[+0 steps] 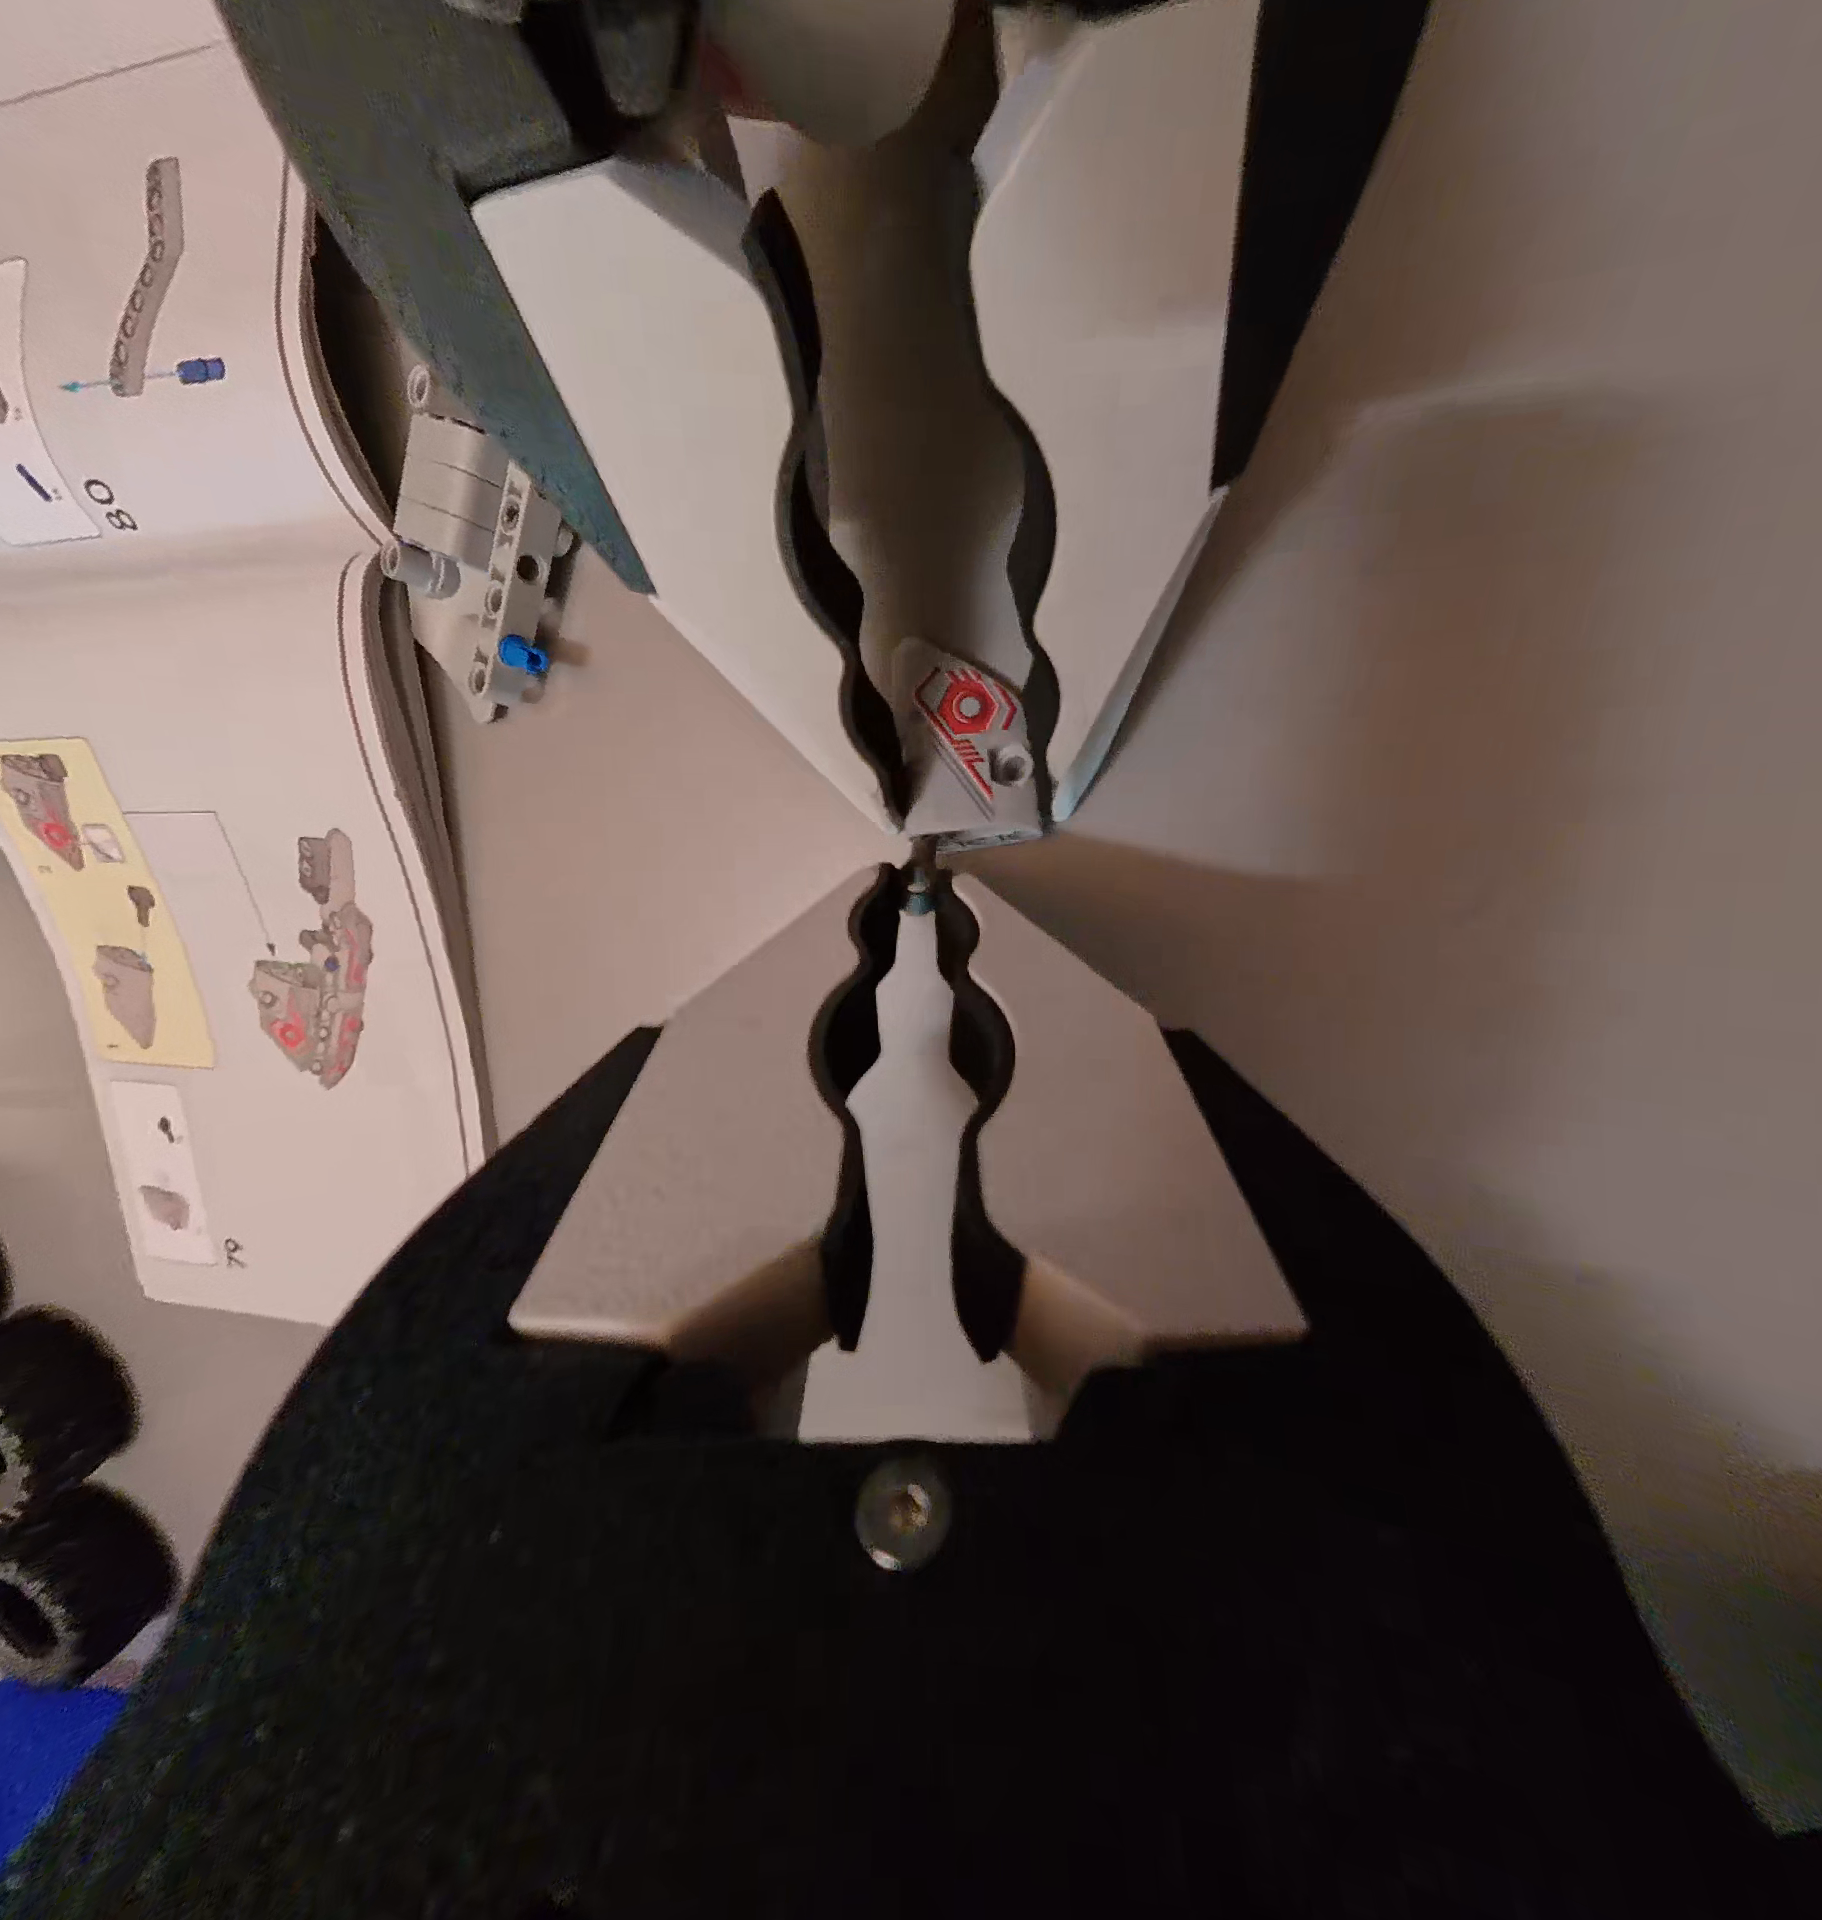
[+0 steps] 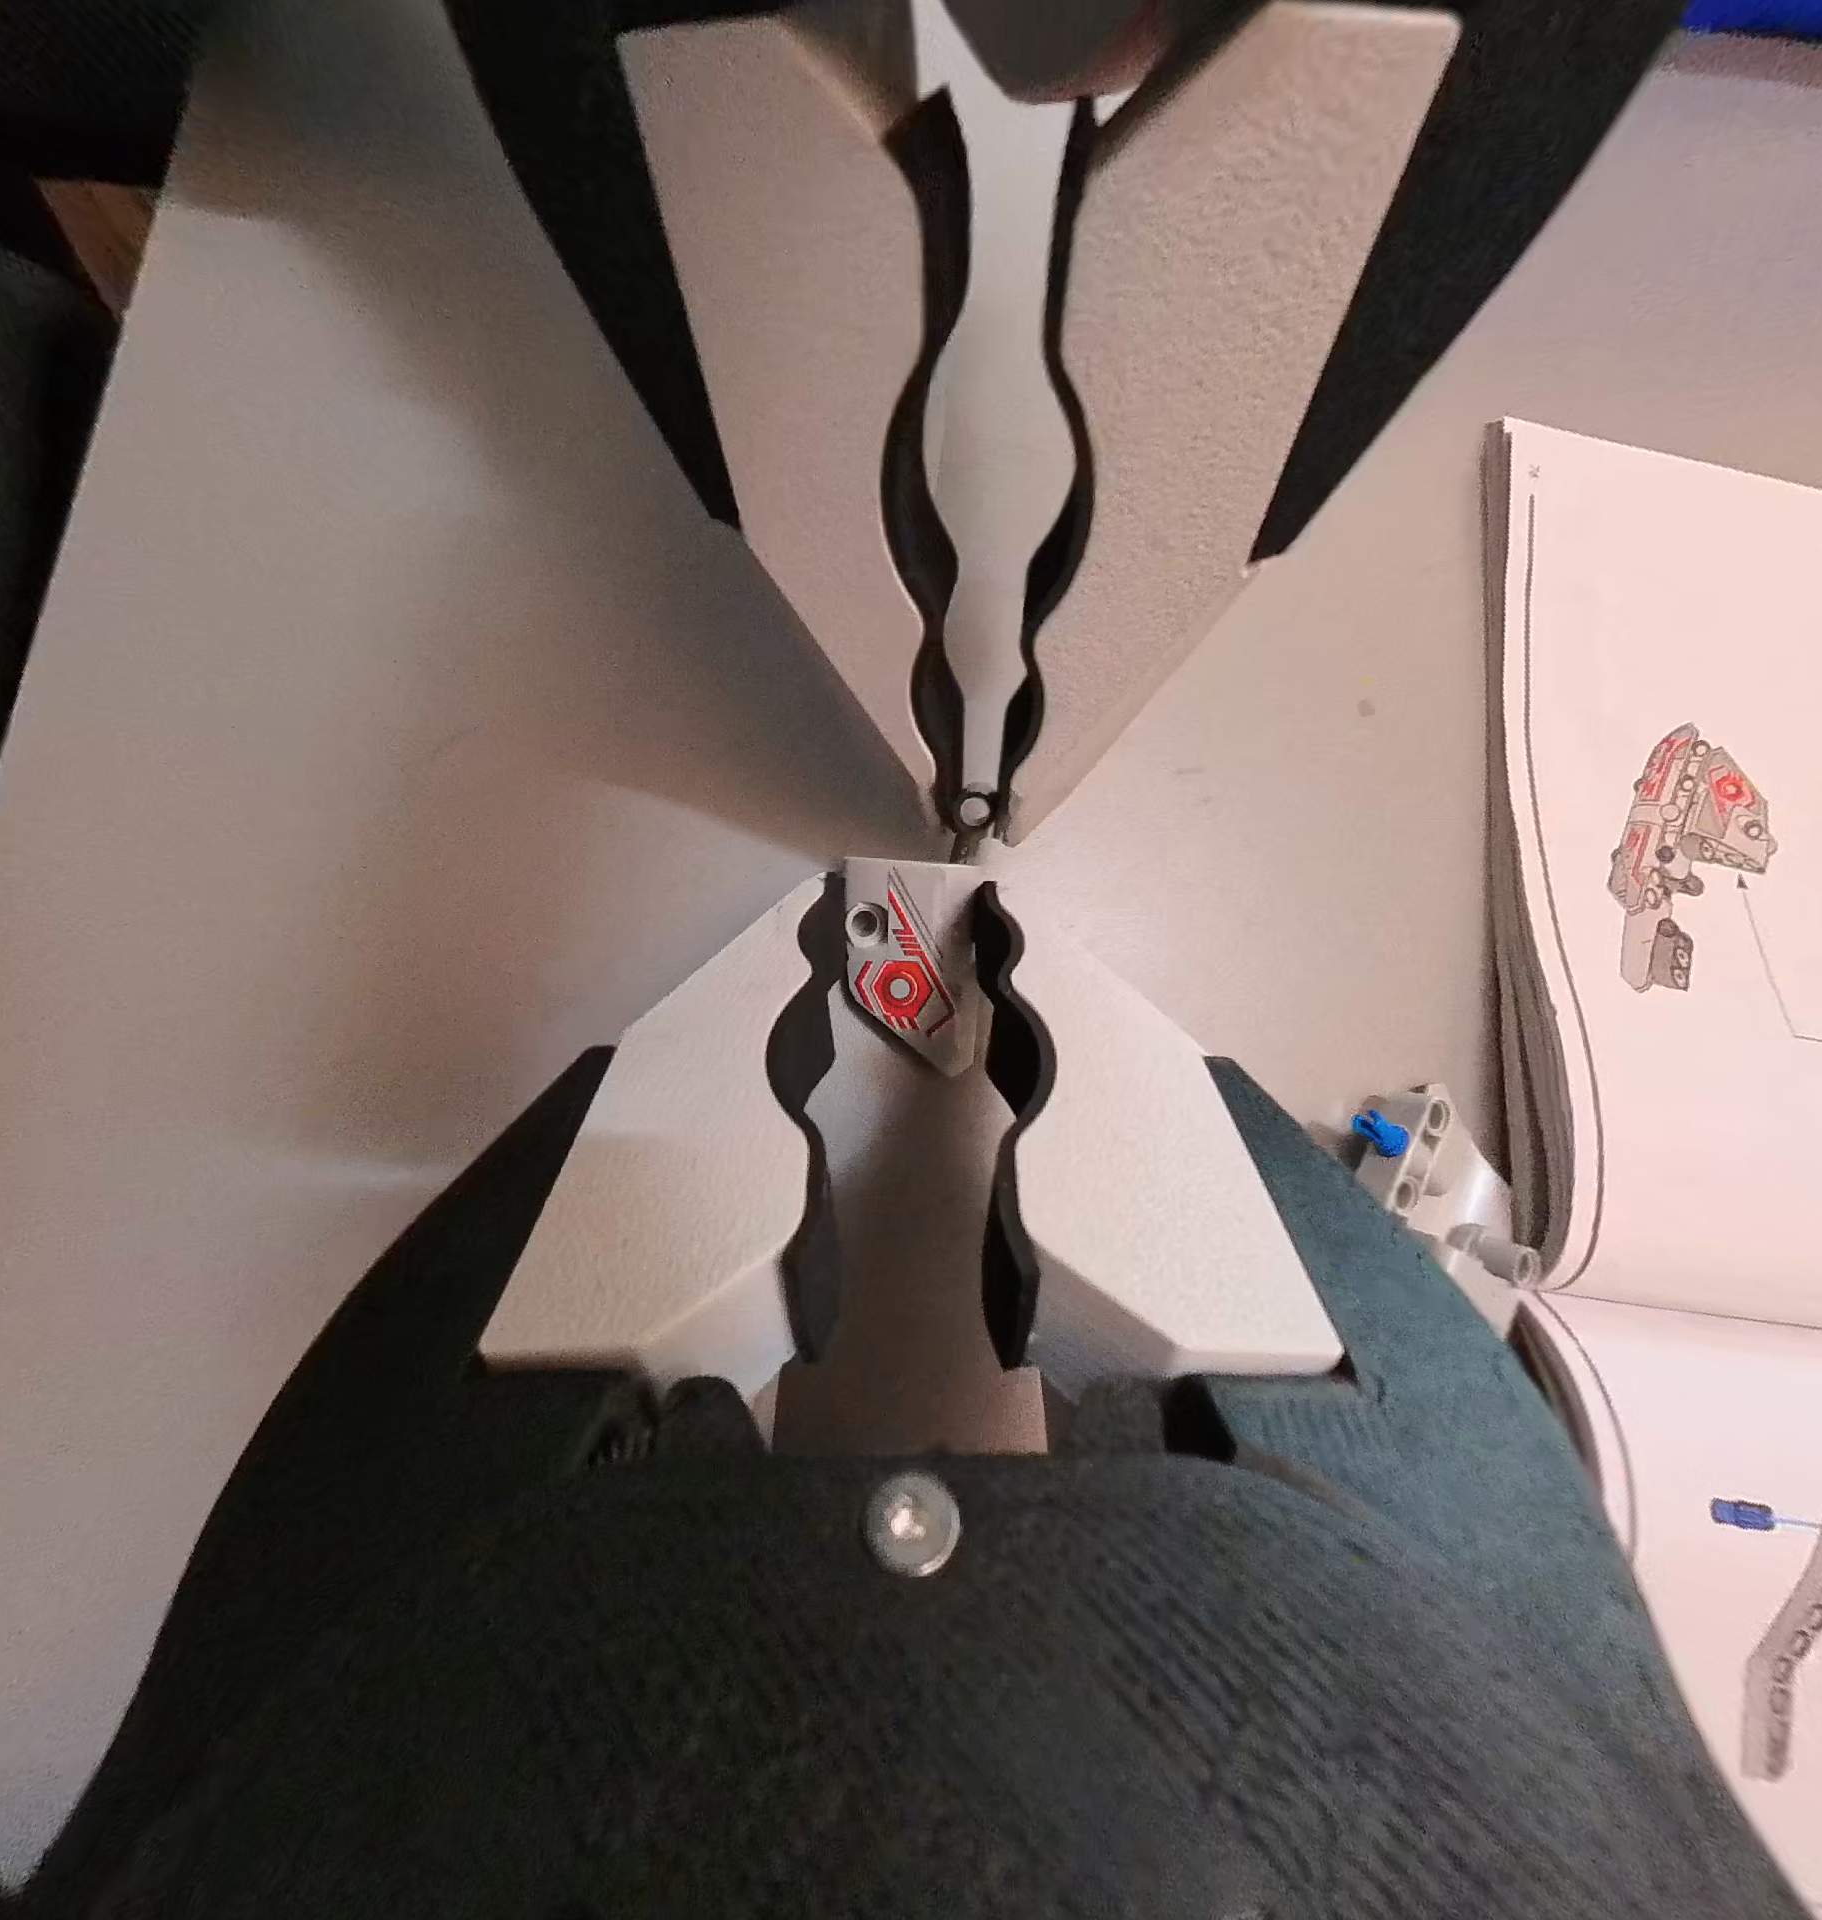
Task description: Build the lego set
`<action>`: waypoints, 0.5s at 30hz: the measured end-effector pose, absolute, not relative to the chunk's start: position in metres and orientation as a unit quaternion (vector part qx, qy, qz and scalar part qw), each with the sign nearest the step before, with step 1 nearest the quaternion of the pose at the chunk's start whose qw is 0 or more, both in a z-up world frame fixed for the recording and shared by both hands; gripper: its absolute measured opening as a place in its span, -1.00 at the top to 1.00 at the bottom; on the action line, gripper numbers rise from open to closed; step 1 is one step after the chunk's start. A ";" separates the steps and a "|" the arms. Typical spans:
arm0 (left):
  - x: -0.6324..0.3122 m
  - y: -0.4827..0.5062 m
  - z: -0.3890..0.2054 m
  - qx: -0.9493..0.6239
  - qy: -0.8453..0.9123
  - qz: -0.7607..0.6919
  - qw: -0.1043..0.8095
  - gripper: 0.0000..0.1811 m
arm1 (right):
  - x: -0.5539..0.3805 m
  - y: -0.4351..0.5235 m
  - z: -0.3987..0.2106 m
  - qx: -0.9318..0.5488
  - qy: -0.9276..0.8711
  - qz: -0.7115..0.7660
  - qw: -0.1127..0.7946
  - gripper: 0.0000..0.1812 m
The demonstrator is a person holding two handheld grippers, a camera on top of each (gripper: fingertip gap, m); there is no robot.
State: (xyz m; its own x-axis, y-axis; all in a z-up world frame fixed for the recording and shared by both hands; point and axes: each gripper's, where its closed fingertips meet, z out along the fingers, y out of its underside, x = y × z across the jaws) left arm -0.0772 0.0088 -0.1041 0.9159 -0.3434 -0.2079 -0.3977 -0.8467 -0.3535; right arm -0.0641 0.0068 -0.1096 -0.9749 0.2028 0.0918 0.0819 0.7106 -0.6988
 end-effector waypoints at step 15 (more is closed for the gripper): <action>-0.077 0.010 -0.107 -0.959 0.095 0.035 0.266 0.97 | -0.064 0.006 -0.109 -0.091 -0.904 0.412 0.064 0.74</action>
